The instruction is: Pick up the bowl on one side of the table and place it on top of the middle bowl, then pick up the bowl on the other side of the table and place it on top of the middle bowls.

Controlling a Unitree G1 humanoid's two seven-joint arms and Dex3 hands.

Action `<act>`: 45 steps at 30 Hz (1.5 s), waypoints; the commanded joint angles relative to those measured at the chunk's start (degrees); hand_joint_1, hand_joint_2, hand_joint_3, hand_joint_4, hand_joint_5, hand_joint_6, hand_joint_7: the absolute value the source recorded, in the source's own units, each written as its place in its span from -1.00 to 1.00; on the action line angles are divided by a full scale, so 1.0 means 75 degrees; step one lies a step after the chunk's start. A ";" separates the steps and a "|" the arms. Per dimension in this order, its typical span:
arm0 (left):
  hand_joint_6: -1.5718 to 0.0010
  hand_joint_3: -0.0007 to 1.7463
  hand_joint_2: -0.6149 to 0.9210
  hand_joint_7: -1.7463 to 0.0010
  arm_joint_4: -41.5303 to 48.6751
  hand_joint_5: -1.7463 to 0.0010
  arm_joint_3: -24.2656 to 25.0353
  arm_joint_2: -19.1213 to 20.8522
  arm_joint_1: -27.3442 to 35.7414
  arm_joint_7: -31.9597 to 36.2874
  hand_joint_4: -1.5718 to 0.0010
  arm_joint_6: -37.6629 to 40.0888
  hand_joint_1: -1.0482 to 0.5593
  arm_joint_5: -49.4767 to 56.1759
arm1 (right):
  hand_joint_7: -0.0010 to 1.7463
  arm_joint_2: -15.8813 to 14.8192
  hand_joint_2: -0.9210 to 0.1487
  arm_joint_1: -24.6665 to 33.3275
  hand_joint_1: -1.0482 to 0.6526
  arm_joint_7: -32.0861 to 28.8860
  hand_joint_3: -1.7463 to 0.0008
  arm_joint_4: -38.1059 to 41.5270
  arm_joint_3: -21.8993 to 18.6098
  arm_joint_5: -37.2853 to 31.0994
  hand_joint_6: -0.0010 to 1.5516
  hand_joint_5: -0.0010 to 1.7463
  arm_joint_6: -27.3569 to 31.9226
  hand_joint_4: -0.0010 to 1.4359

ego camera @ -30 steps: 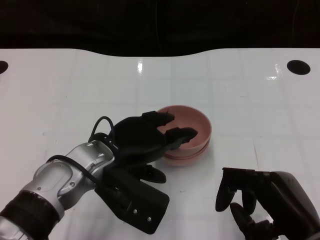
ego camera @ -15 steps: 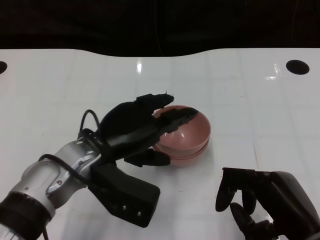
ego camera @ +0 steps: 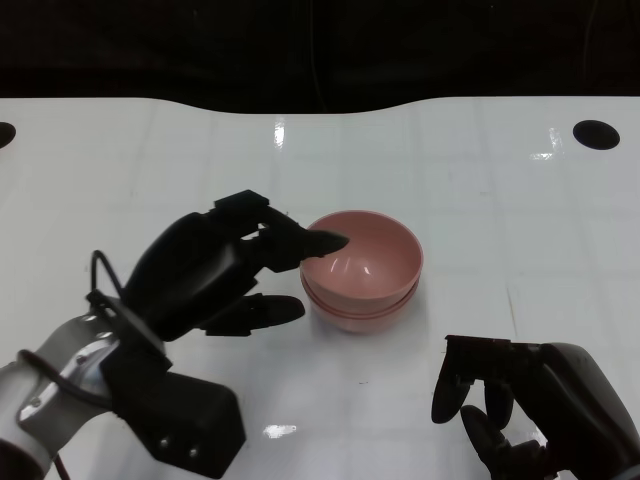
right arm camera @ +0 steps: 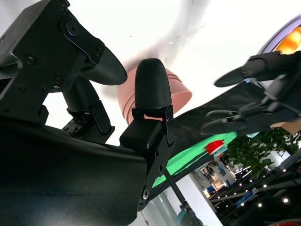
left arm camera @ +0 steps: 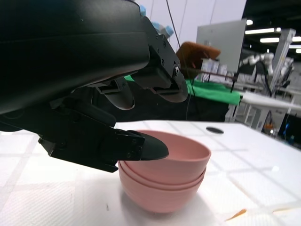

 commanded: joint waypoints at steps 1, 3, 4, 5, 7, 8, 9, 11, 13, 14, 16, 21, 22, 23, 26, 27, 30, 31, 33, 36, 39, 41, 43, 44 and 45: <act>0.15 -0.63 1.00 0.74 -0.0194 -0.14 0.0393 0.0306 0.0263 0.0025 0.55 -0.0294 -0.07 -0.0259 | 0.63 -0.0089 0.47 0.0024 0.10 0.0032 -0.86 -0.0072 -0.0067 0.0106 0.08 1.00 0.0031 0.28; 0.08 -0.65 1.00 0.70 -0.0258 -0.19 0.0608 0.0364 0.0414 0.0162 0.49 -0.0467 -0.06 -0.0300 | 0.63 -0.0100 0.47 0.0022 0.10 0.0026 -0.86 -0.0055 -0.0069 0.0116 0.08 1.00 -0.0003 0.28; 0.06 -0.66 1.00 0.69 -0.0242 -0.22 0.0720 0.0368 0.0485 0.0243 0.47 -0.0587 -0.05 -0.0335 | 0.63 -0.0100 0.47 0.0026 0.10 0.0018 -0.86 -0.0052 -0.0072 0.0117 0.08 1.00 -0.0013 0.28; 0.03 -0.67 1.00 0.68 -0.0257 -0.24 0.0842 0.0371 0.0584 0.0282 0.44 -0.0666 -0.04 -0.0396 | 0.63 -0.0100 0.47 0.0031 0.10 0.0010 -0.86 -0.0049 -0.0077 0.0121 0.08 1.00 -0.0020 0.28; 0.02 -0.67 1.00 0.56 -0.0258 -0.37 0.1051 0.0352 0.0745 0.0289 0.40 -0.0816 -0.02 -0.0560 | 0.63 -0.0100 0.46 0.0034 0.10 0.0003 -0.86 -0.0041 -0.0086 0.0131 0.08 1.00 -0.0027 0.28; 0.06 -0.65 1.00 0.44 -0.0331 -0.41 0.1157 0.0347 0.0855 0.0213 0.37 -0.0828 -0.01 -0.0707 | 0.62 -0.0099 0.46 0.0033 0.11 0.0012 -0.86 -0.0051 -0.0088 0.0134 0.08 1.00 -0.0014 0.28; 0.09 -0.60 0.97 0.28 -0.0396 -0.45 0.1237 0.0340 0.0941 0.0119 0.34 -0.0829 0.02 -0.0841 | 0.62 -0.0100 0.46 0.0031 0.11 0.0021 -0.86 -0.0059 -0.0088 0.0137 0.08 1.00 -0.0005 0.28; 0.16 -0.29 0.78 0.01 -0.0500 -0.52 0.1375 0.0326 0.1127 -0.0108 0.29 -0.0885 0.08 -0.1270 | 0.63 -0.0103 0.46 0.0020 0.11 0.0036 -0.87 -0.0072 -0.0091 0.0137 0.08 1.00 0.0012 0.28; 0.12 0.09 0.55 -0.16 -0.0496 -0.63 0.1477 0.0243 0.1304 -0.0369 0.22 -0.1065 0.17 -0.1908 | 0.63 -0.0104 0.46 0.0017 0.11 0.0035 -0.87 -0.0075 -0.0094 0.0131 0.08 1.00 0.0019 0.28; 0.11 0.23 0.48 -0.25 -0.0485 -0.70 0.1517 0.0194 0.1376 -0.0465 0.19 -0.1153 0.20 -0.2159 | 0.63 -0.0106 0.46 0.0017 0.11 0.0035 -0.87 -0.0077 -0.0096 0.0125 0.08 1.00 0.0023 0.28; 0.08 0.44 0.37 -0.39 -0.0569 -0.80 0.1601 0.0079 0.1557 -0.0680 0.13 -0.1240 0.25 -0.2665 | 0.63 -0.0112 0.46 0.0017 0.11 0.0045 -0.87 -0.0088 -0.0102 0.0131 0.08 1.00 0.0028 0.28; 0.06 0.48 0.33 -0.59 -0.1236 -0.92 0.1815 -0.0055 0.2237 -0.1479 0.05 -0.0764 0.16 -0.3800 | 0.63 -0.0105 0.46 -0.0001 0.11 0.0062 -0.87 -0.0103 -0.0110 0.0137 0.08 1.00 0.0053 0.27; 0.05 0.33 0.40 -0.60 -0.1394 -0.90 0.1868 -0.0071 0.2360 -0.1605 0.02 -0.0601 0.13 -0.3903 | 0.63 -0.0103 0.46 -0.0001 0.11 0.0071 -0.87 -0.0107 -0.0110 0.0143 0.08 1.00 0.0060 0.27; 0.05 0.26 0.44 -0.61 -0.1549 -0.89 0.1930 -0.0082 0.2504 -0.1708 0.01 -0.0457 0.12 -0.3976 | 0.63 -0.0097 0.46 0.0001 0.11 0.0085 -0.87 -0.0114 -0.0107 0.0151 0.08 1.00 0.0077 0.27; 0.06 0.36 0.36 -0.73 -0.2061 -0.98 0.2096 -0.0239 0.2967 -0.1954 -0.03 0.0045 0.24 -0.4251 | 0.63 -0.0082 0.46 -0.0021 0.11 0.0088 -0.87 -0.0089 -0.0107 0.0168 0.07 1.00 0.0091 0.27; 0.06 0.38 0.37 -0.74 -0.2286 -0.99 0.2135 -0.0315 0.3137 -0.2029 -0.05 0.0280 0.23 -0.4377 | 0.63 -0.0085 0.45 -0.0028 0.11 0.0086 -0.87 -0.0073 -0.0112 0.0186 0.07 1.00 0.0073 0.26; 0.09 0.39 0.40 -0.75 -0.2977 -1.00 0.2275 -0.0517 0.3581 -0.2200 -0.07 0.1106 0.18 -0.4655 | 0.63 -0.0076 0.45 -0.0029 0.12 0.0077 -0.87 -0.0070 -0.0124 0.0220 0.07 1.00 0.0074 0.26; 0.09 0.37 0.41 -0.74 -0.3219 -1.00 0.2318 -0.0600 0.3717 -0.2240 -0.07 0.1435 0.19 -0.4760 | 0.63 -0.0070 0.45 -0.0025 0.12 0.0081 -0.87 -0.0081 -0.0130 0.0237 0.07 1.00 0.0091 0.26; 0.09 0.34 0.44 -0.72 -0.3799 -1.00 0.2365 -0.0722 0.4024 -0.2421 -0.05 0.2250 0.19 -0.5120 | 0.64 -0.0065 0.44 -0.0009 0.12 0.0086 -0.87 -0.0103 -0.0145 0.0268 0.07 1.00 0.0113 0.26; 0.12 0.30 0.48 -0.72 -0.4464 -1.00 0.2454 -0.0897 0.4338 -0.2554 -0.01 0.3177 0.17 -0.5352 | 0.64 -0.0058 0.44 -0.0014 0.12 0.0070 -0.87 -0.0084 -0.0183 0.0337 0.07 1.00 0.0097 0.26; 0.12 0.28 0.49 -0.72 -0.4913 -1.00 0.2552 -0.1132 0.4514 -0.2593 0.02 0.3921 0.16 -0.5559 | 0.64 -0.0050 0.43 -0.0029 0.13 0.0092 -0.87 -0.0062 -0.0224 0.0444 0.07 1.00 0.0124 0.27; 0.14 0.23 0.48 -0.74 -0.5124 -1.00 0.2620 -0.1335 0.4587 -0.2560 0.07 0.4353 0.15 -0.5707 | 0.65 -0.0044 0.42 -0.0035 0.13 0.0100 -0.88 -0.0030 -0.0242 0.0496 0.06 1.00 0.0136 0.27; 0.10 0.30 0.41 -0.64 -0.5178 -1.00 0.2700 -0.1562 0.4616 -0.2481 0.04 0.4642 0.17 -0.5789 | 0.65 -0.0039 0.42 -0.0037 0.14 0.0058 -0.88 0.0033 -0.0254 0.0513 0.06 1.00 0.0098 0.27; 0.07 0.35 0.40 -0.62 -0.5203 -1.00 0.2742 -0.1636 0.4624 -0.2482 0.01 0.4781 0.16 -0.5821 | 0.66 -0.0037 0.42 -0.0036 0.14 0.0045 -0.89 0.0053 -0.0261 0.0524 0.05 1.00 0.0083 0.26; 0.05 0.38 0.39 -0.63 -0.5243 -1.00 0.2783 -0.1665 0.4633 -0.2505 0.00 0.4922 0.15 -0.5829 | 0.67 -0.0029 0.42 -0.0029 0.14 0.0032 -0.89 0.0054 -0.0274 0.0531 0.05 1.00 0.0083 0.26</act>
